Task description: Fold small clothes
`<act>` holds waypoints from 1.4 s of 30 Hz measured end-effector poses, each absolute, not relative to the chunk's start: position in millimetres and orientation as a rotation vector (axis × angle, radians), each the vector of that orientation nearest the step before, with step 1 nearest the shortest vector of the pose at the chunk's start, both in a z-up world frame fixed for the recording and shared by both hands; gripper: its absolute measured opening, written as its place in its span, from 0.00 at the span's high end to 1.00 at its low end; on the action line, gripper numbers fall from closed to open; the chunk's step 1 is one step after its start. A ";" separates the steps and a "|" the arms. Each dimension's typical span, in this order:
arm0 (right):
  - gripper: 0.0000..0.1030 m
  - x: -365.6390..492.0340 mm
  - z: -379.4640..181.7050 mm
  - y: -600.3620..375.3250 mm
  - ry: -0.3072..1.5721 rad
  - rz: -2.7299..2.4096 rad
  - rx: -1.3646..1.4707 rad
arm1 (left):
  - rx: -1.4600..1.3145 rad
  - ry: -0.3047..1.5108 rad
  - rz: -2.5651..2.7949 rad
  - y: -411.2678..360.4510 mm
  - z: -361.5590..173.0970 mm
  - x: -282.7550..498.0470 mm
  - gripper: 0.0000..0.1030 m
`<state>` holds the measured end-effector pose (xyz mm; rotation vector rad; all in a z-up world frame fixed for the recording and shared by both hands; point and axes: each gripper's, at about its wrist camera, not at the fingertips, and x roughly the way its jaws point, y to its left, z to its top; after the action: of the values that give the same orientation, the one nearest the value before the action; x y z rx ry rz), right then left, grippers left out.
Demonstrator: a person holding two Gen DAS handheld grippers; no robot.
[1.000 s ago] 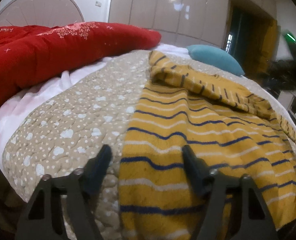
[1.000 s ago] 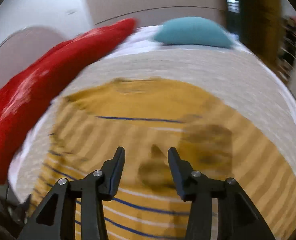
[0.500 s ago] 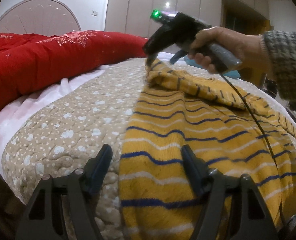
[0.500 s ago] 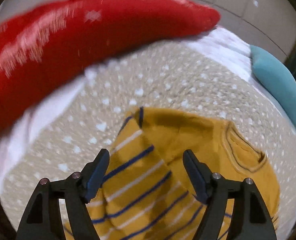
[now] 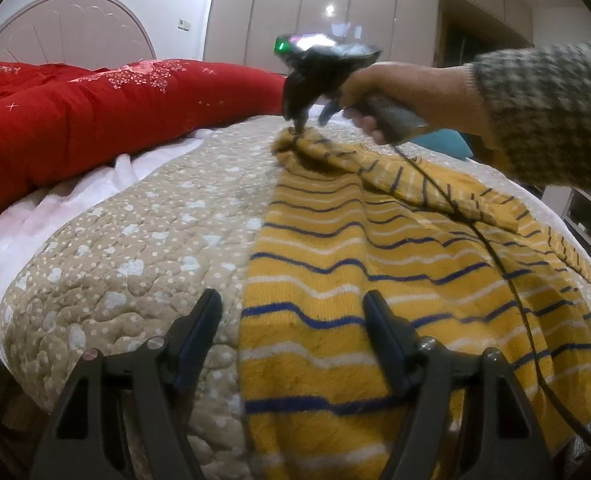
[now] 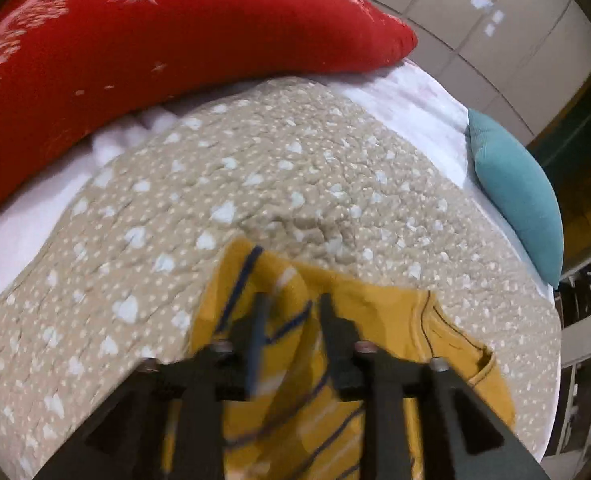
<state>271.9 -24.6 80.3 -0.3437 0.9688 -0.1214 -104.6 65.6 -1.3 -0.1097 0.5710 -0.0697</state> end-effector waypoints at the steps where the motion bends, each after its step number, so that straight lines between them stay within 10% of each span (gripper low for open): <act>1: 0.52 258.3 89.1 -24.8 0.932 -0.101 -0.333 | -0.109 0.571 -0.068 65.3 -1.3 -104.1 0.29; 12: 0.63 180.9 49.7 -23.6 1.113 0.152 -0.060 | -0.094 0.568 -0.041 61.1 -2.3 -103.8 0.27; 27: 0.48 -61.4 31.5 -177.1 1.077 -0.046 0.141 | -0.031 0.550 0.002 52.2 -4.0 -111.2 0.20; 42: 0.32 -325.2 5.9 -374.9 0.639 -0.469 0.799 | -0.144 0.733 -0.011 42.5 23.1 -133.3 0.16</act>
<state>-325.2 -374.9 5.9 0.7986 0.6387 -0.4689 -133.3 42.5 23.1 -0.1438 0.7327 -0.0109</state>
